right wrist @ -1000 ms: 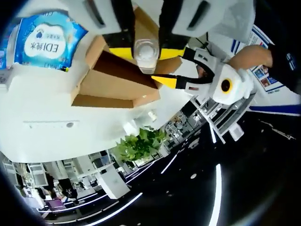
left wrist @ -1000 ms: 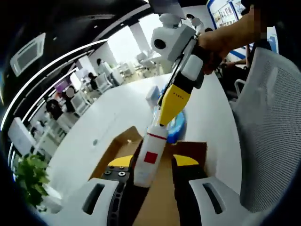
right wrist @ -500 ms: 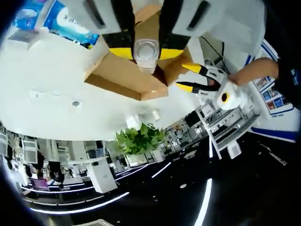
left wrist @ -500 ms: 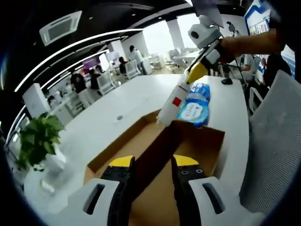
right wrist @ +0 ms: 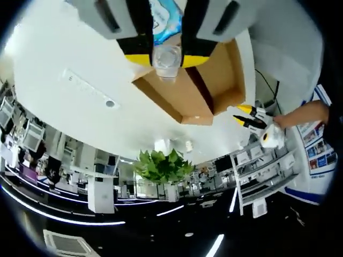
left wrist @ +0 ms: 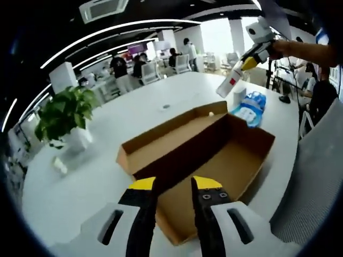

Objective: Operate the shoe box by opening the lid, removing the specified soft item, and placing it in the target area until the item is outside and the box remains undamaged.

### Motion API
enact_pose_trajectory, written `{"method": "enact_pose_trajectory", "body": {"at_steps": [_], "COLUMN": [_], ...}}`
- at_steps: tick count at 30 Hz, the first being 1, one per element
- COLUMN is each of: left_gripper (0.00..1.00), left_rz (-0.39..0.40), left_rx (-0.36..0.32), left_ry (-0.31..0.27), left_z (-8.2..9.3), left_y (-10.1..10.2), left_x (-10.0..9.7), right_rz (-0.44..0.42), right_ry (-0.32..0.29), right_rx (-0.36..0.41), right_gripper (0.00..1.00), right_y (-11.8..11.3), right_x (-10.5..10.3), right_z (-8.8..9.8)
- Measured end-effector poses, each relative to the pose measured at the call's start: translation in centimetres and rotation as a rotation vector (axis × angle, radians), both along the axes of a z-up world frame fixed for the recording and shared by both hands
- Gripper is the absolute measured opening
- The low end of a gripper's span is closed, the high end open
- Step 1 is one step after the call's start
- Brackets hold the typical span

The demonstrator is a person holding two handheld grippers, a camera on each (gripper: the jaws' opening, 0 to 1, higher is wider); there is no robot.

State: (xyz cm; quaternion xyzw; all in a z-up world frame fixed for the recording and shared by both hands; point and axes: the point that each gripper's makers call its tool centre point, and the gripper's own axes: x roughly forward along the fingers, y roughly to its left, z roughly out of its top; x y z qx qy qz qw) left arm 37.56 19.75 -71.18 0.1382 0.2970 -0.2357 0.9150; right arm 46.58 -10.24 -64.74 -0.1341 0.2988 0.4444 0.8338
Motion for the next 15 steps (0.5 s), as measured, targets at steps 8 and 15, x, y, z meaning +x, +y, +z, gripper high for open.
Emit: {"method": "enact_pose_trajectory", "body": {"at_steps": [8,15], "left_gripper": [0.19,0.16], "left_rz": [0.119,0.199], "left_rx": [-0.028,-0.072], "left_ry": [0.082,0.136], "left_z": [-2.3,-3.4], "left_y": [2.5,3.6], "left_x": [-1.6,-2.5], "right_rz": [0.114,0.282], "right_ry": [-0.078,-0.126], "right_rx": [-0.239,-0.466], "right_gripper": [0.14,0.14], "right_y": [-2.1,-3.4], "right_x": [2.2,3.3], "right_z": [-2.6,-5.9]}}
